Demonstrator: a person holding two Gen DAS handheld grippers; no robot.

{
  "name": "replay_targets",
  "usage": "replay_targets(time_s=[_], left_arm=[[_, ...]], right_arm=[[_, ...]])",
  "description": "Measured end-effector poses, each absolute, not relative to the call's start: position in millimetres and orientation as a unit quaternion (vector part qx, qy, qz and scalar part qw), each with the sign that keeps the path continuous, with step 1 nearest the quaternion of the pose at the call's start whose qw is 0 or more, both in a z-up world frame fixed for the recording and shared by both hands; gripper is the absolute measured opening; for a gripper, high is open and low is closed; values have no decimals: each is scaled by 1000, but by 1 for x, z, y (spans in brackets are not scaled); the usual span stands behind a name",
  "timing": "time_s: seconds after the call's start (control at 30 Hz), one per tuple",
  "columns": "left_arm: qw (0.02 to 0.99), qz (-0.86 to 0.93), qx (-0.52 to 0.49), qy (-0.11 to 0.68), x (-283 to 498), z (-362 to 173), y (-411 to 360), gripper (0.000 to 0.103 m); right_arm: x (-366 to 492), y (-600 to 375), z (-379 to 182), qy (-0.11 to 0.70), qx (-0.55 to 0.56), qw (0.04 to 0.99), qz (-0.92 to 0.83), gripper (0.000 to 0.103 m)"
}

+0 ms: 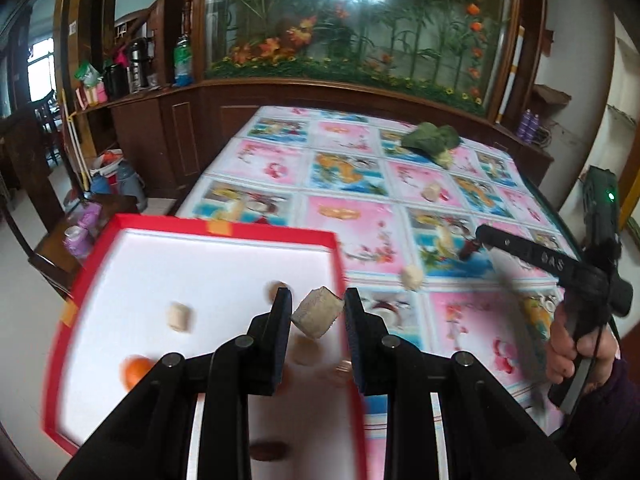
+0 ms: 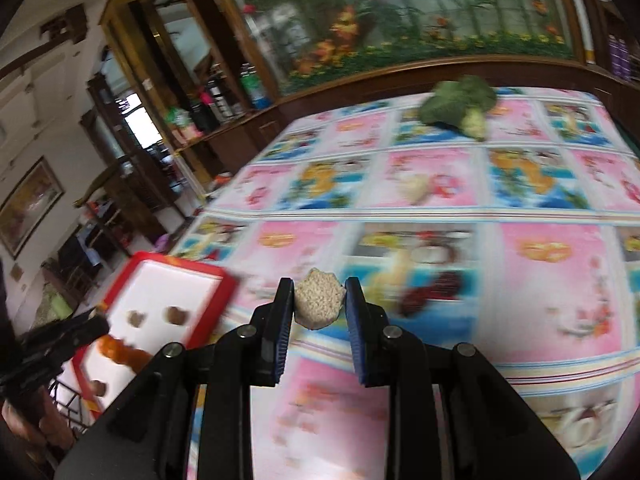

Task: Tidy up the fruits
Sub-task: 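Carry the oat cake and cube into the tray and open both tools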

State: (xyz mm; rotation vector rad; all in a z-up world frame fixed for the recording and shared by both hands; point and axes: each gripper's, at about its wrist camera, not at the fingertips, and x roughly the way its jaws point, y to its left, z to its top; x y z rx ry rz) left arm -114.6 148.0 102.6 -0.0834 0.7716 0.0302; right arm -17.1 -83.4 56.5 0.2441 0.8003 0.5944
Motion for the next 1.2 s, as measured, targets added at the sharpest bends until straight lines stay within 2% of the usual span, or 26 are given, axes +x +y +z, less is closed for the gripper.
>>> replay_targets(time_s=[0.1, 0.3, 0.53, 0.8, 1.2], left_arm=[[923, 42, -16, 383, -104, 109, 173, 26], [910, 79, -51, 403, -86, 109, 234, 25], [888, 98, -64, 444, -72, 80, 265, 26], [877, 113, -49, 464, -90, 62, 282, 26], [861, 124, -34, 492, -85, 45, 280, 26]], right_arm=[[-20, -44, 59, 386, 107, 861, 313, 28], [-21, 42, 72, 389, 97, 838, 371, 28], [-26, 119, 59, 429, 60, 805, 406, 28], [-53, 148, 37, 437, -21, 791, 427, 28], [-53, 156, 25, 473, -63, 774, 415, 29]])
